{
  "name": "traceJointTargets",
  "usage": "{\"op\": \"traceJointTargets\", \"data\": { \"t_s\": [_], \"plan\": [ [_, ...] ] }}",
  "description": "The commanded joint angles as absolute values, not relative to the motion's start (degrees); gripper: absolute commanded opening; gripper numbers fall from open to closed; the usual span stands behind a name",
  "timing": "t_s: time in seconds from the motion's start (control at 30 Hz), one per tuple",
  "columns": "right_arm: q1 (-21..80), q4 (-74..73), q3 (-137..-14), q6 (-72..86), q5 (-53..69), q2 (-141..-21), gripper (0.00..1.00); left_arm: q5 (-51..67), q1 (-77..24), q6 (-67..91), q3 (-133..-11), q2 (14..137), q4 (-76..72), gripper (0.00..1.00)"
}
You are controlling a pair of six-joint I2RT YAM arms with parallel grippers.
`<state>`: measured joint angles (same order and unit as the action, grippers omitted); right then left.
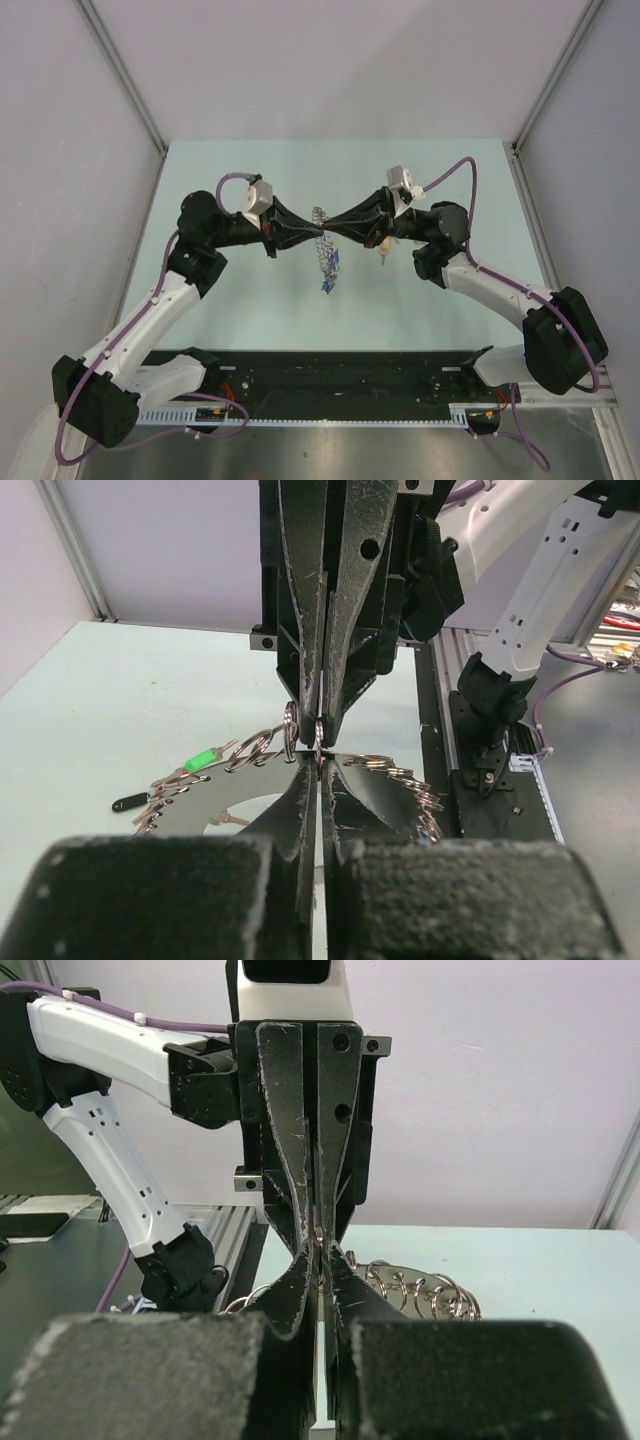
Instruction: Put the keys on the keyring
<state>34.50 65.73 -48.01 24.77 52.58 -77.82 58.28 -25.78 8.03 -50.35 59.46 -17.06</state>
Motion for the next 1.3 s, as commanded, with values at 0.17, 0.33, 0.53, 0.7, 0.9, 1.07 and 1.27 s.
{"op": "traceJointTargets", "data": {
  "t_s": [0.17, 0.33, 0.53, 0.7, 0.9, 1.07, 1.27],
  "plan": [
    [33.58, 48.84, -49.39, 16.20, 47.92, -70.76, 0.21, 52.31, -26.54, 0.19, -53.34, 56.95, -6.69, 0.00],
    [32.17, 33.68, -49.39, 7.57, 39.13, -64.78, 0.37, 49.40, -26.46, -4.48, -53.79, 55.11, -0.45, 0.01],
    [32.34, 26.90, -49.48, 3.69, 35.77, -63.72, 0.51, 48.25, -26.46, -7.12, -55.02, 55.11, 4.13, 0.00],
    [34.45, 27.51, -49.40, 3.60, 35.51, -66.52, 0.56, 48.95, -26.46, -7.56, -54.93, 55.20, 4.66, 0.00],
    [35.86, 30.50, -49.48, 4.57, 36.38, -69.25, 0.57, 49.22, -26.54, -7.47, -54.93, 55.46, 4.83, 0.00],
    [36.56, 31.81, -49.40, 5.27, 36.39, -71.36, 0.57, 50.27, -26.54, -6.95, -54.84, 55.90, 4.48, 0.00],
    [36.56, 34.10, -50.27, 6.33, 37.18, -73.82, 0.57, 51.68, -26.63, -6.33, -54.84, 56.60, 4.04, 0.00]
  ]
}}
